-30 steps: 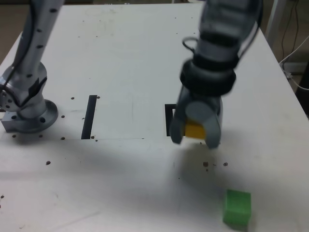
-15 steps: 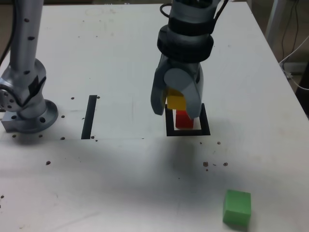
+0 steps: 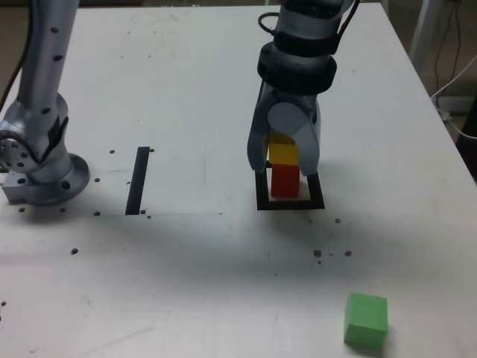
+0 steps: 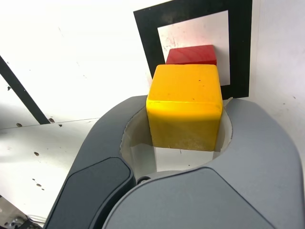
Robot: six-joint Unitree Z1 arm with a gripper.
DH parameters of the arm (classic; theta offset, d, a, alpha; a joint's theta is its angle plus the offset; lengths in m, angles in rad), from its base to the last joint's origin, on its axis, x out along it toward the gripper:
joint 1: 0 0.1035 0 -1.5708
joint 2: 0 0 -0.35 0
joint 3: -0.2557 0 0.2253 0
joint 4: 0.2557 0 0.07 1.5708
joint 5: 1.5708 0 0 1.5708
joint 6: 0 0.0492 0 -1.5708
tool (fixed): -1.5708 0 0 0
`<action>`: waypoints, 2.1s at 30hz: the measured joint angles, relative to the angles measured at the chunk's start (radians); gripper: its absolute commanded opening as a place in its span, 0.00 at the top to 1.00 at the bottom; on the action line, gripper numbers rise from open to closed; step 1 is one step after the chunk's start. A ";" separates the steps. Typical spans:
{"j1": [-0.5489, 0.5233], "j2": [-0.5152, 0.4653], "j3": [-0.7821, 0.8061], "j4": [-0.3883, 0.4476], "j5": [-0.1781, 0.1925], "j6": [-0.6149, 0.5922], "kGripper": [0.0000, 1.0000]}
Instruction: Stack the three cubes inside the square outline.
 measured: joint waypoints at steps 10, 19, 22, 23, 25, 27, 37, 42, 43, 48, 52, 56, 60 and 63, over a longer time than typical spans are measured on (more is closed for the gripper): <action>0.005 0.020 -0.002 -0.015 -0.025 0.004 0.74; 0.006 0.030 -0.002 -0.029 -0.051 0.004 0.74; 0.006 0.032 0.002 -0.033 -0.052 0.004 0.74; 0.006 0.032 0.004 -0.033 -0.052 0.004 0.74; 0.006 0.032 0.012 -0.035 -0.053 0.004 0.74; 0.007 0.033 0.024 -0.038 -0.053 0.004 0.74; 0.010 0.032 0.033 -0.048 -0.057 0.009 0.35; 0.010 0.034 0.046 -0.068 -0.061 0.020 0.01; 0.010 0.034 0.048 -0.070 -0.062 0.021 0.00; 0.011 0.034 0.062 -0.083 -0.061 0.021 0.00; 0.011 0.018 0.083 -0.094 -0.042 0.017 0.00; 0.011 -0.030 0.087 -0.083 0.014 -0.011 0.00; -0.007 -0.078 0.071 -0.022 0.098 -0.058 0.00; -0.033 -0.100 0.026 0.021 0.135 -0.077 0.00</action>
